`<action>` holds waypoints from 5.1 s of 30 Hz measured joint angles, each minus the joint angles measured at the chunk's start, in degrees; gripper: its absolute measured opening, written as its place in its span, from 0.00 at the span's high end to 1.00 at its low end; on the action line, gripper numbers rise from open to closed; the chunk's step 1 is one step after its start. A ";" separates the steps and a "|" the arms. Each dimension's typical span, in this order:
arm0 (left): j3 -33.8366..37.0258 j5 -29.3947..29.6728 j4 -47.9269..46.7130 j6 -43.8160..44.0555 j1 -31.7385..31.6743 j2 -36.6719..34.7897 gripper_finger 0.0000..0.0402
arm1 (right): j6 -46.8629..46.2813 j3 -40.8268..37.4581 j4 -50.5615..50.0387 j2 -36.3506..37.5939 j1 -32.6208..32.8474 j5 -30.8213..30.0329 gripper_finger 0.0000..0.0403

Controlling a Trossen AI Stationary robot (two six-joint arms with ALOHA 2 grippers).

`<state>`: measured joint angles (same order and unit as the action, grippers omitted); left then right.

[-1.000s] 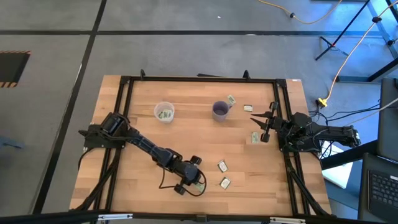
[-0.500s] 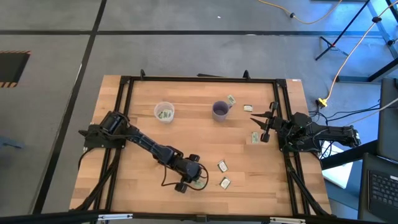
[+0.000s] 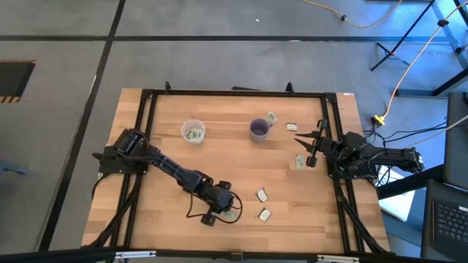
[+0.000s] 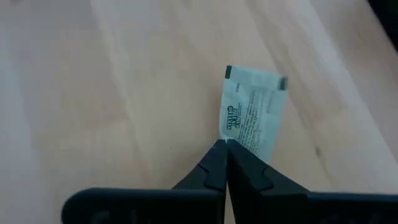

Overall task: Pick and place Stevia / Truvia into bins
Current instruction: Put the light green stevia packet into the transparent container

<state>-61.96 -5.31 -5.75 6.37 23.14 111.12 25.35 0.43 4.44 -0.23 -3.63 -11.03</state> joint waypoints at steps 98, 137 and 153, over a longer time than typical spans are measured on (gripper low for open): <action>48.57 5.58 17.92 -6.85 -26.73 -84.68 0.98 | -32.93 17.04 -18.58 -12.11 -2.15 -11.38 0.81; 55.24 16.08 18.03 -8.70 -31.91 -92.98 0.98 | -94.14 30.21 -46.33 -68.16 9.17 6.67 0.81; 55.24 16.62 17.83 -12.99 -31.91 -92.98 0.98 | -94.03 30.18 -46.04 -68.35 9.48 6.75 0.81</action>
<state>-6.72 11.31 12.08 -6.62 -8.78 18.13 -68.69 30.61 -41.60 -68.58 5.85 -4.27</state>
